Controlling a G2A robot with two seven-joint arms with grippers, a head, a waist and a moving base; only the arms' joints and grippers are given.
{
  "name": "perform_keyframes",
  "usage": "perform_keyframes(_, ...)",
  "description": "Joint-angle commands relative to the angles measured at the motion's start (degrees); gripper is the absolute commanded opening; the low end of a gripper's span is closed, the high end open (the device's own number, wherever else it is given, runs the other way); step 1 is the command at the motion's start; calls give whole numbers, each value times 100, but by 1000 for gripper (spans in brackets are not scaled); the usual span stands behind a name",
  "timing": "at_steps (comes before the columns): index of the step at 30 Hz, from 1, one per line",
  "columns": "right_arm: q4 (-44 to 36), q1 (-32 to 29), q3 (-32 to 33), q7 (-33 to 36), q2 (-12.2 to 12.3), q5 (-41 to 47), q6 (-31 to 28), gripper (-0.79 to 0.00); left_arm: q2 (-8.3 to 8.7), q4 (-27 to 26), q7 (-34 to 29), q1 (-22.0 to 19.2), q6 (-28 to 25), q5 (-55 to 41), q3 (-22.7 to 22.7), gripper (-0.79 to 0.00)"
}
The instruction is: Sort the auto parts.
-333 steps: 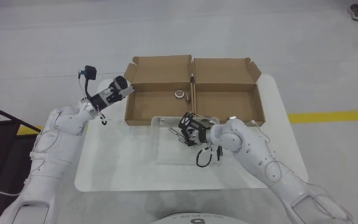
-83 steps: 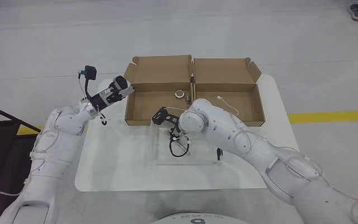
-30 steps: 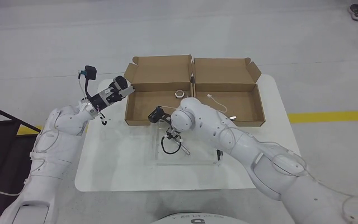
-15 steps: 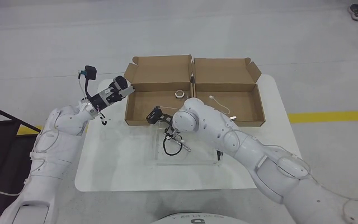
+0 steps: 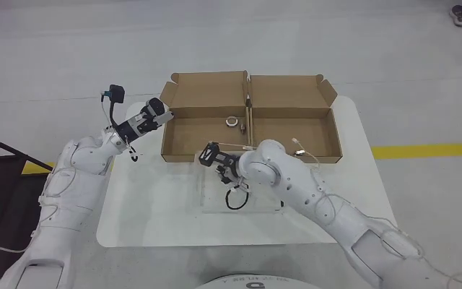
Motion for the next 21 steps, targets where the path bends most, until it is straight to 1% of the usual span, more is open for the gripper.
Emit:
perform_keyframes(1, -250, -208, 134, -102, 89, -198, -99, -785, 0, 0, 0, 0, 0, 0, 0, 0)
perform_keyframes(8, -922, -788, 478, -409, 317, -740, -401, -785, 0, 0, 0, 0, 0, 0, 0, 0)
perform_keyframes(15, -1287, -1136, 719, -674, 453, -1029, -636, -785, 0, 0, 0, 0, 0, 0, 0, 0)
perform_keyframes(21, -1603, -1465, 941, -1191, 568, -1269, -908, -785, 0, 0, 0, 0, 0, 0, 0, 0)
